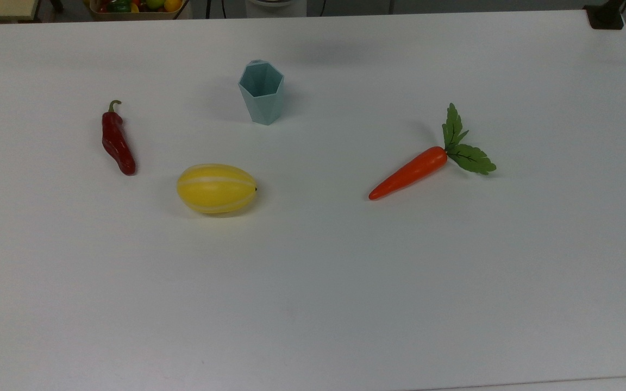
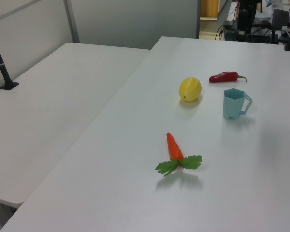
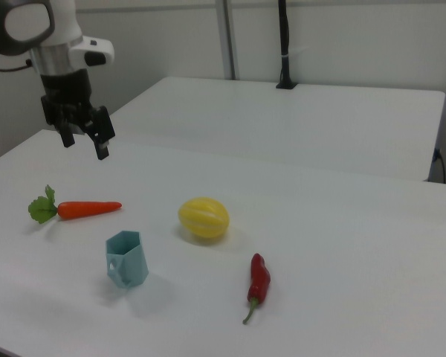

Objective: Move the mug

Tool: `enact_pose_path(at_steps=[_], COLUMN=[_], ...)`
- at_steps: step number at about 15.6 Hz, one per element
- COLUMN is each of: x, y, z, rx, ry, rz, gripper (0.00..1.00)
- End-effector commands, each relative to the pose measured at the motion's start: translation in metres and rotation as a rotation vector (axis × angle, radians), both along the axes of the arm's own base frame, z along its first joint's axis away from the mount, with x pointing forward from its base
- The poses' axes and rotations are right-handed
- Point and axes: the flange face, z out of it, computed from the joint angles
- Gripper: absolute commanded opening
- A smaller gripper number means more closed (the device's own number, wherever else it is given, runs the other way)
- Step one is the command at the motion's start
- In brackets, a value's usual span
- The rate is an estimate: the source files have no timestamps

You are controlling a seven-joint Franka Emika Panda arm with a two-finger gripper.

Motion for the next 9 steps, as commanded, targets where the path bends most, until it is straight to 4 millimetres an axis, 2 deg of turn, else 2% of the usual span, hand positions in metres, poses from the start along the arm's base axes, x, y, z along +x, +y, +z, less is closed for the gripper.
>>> enact_pose_path(at_steps=[1,4,6,9], x=[0.008,0.017,0.029,0.041], y=[0.002,-0.010,-0.016,-0.022], z=[0.003,0.011,0.005,-0.001], rx=[0.018,0.035,0.036,0.022], ry=[0.008,-0.039,-0.076,-0.118], rz=[-0.023,-0.040,-0.039,0.073], gripper=[1.00,1.00,1.00,1.00])
